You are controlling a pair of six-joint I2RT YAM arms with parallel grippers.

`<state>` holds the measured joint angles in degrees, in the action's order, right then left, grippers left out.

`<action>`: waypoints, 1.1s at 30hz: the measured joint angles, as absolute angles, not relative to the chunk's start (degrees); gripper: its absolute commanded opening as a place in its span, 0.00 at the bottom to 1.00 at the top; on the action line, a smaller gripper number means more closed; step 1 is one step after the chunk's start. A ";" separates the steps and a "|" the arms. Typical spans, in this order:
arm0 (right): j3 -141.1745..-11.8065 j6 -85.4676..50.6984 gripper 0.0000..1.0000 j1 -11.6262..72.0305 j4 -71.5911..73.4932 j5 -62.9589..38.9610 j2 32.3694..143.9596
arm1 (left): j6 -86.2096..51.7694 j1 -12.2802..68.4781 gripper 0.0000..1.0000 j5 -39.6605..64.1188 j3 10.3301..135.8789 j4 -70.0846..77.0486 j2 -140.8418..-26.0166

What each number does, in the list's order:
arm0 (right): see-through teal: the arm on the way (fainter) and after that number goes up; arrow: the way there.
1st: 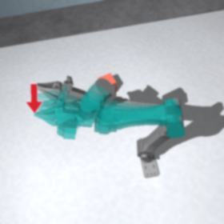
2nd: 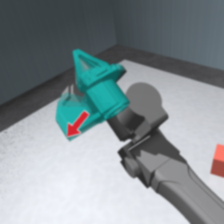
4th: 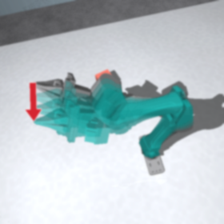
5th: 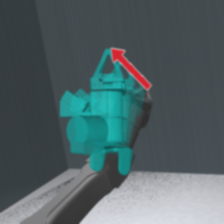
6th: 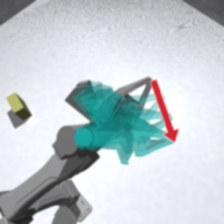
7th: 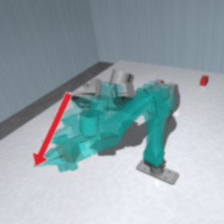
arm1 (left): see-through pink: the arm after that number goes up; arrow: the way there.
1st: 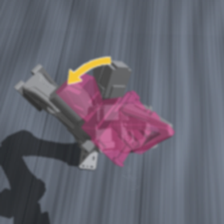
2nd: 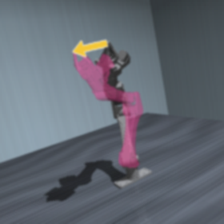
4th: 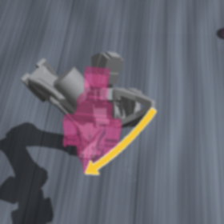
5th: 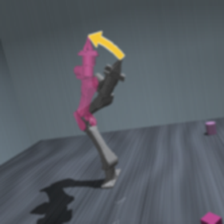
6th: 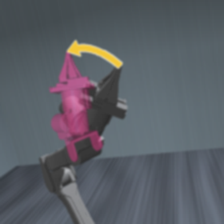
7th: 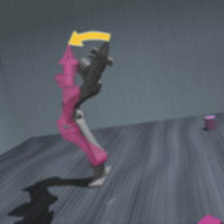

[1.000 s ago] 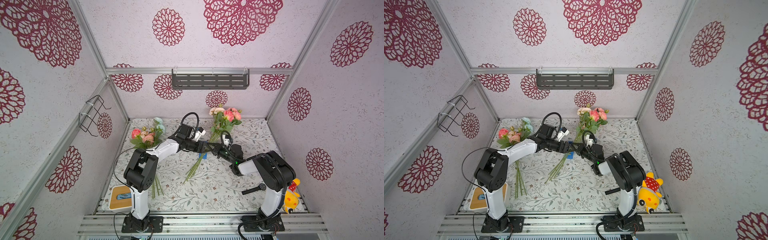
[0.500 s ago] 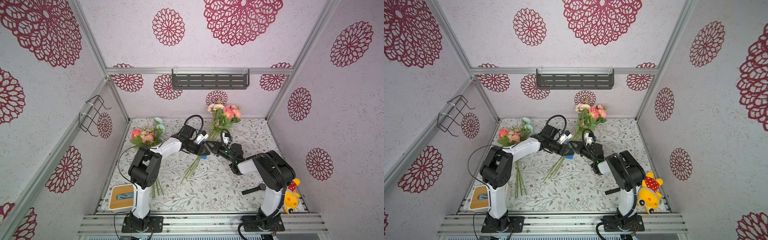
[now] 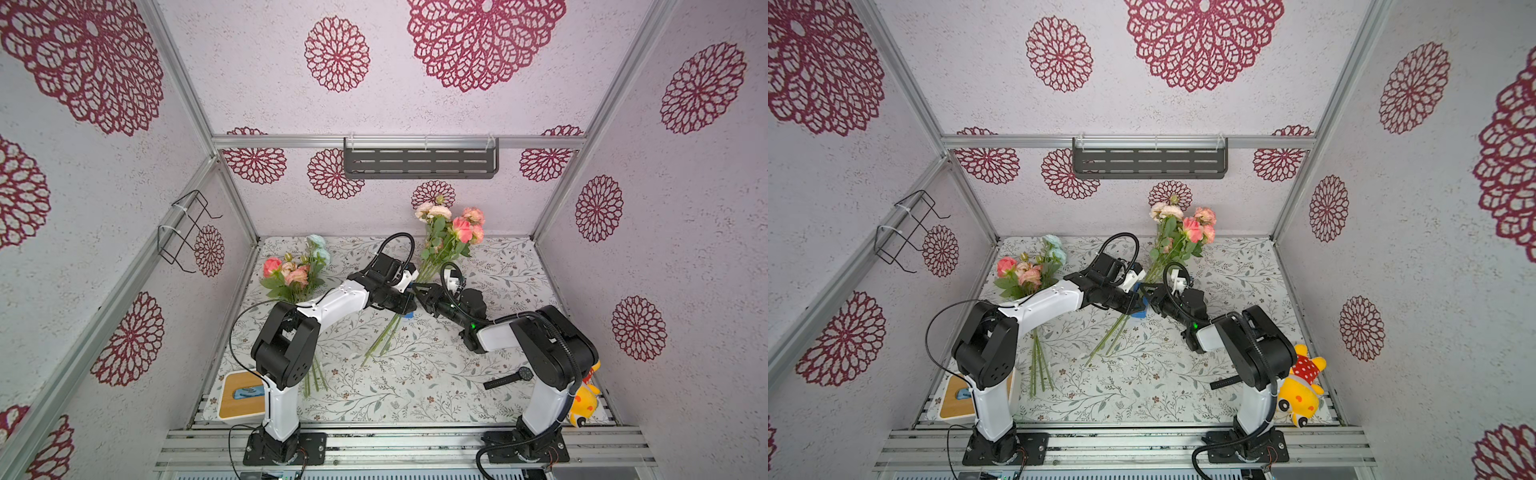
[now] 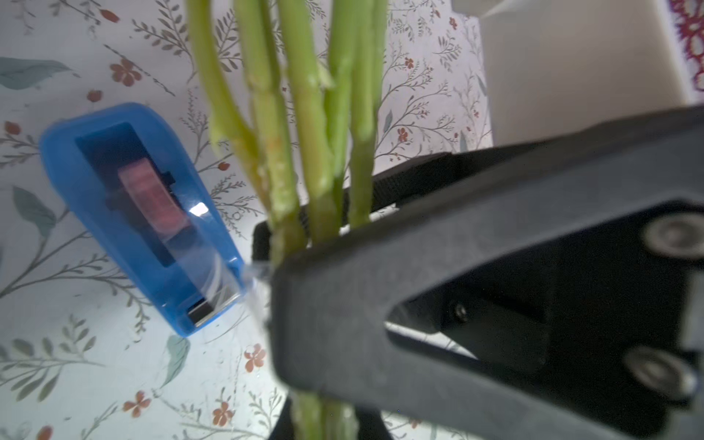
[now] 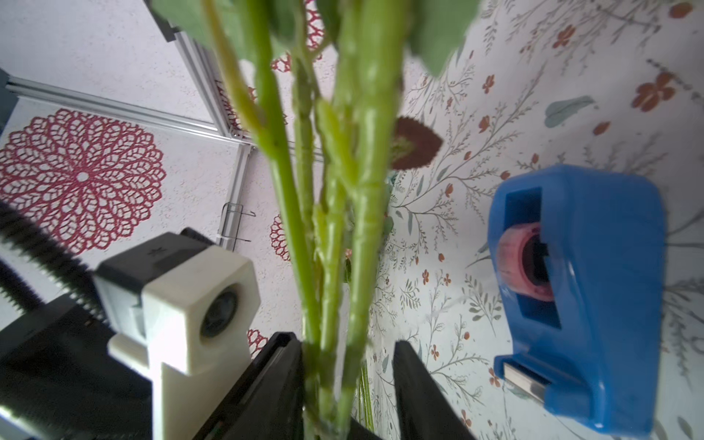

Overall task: Wrap bouquets with tape
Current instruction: Wrap the tape around the bouquet.

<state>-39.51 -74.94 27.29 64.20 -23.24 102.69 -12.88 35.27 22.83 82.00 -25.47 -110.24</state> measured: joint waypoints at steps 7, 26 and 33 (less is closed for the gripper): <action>-44.38 -72.90 0.42 29.23 50.17 -18.96 98.50 | -10.33 38.35 0.00 12.14 82.43 -26.63 -109.71; -41.52 -75.11 0.00 28.27 61.19 -19.99 104.79 | -16.10 36.03 0.44 20.51 79.79 -21.08 -106.74; -41.76 -75.66 0.00 28.36 69.30 -23.62 110.06 | -19.16 30.33 0.48 41.36 82.83 -17.10 -110.17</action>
<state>-41.76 -75.66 28.36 69.30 -23.62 110.06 -19.16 30.33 41.36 82.83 -17.10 -110.17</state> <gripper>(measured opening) 0.118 0.470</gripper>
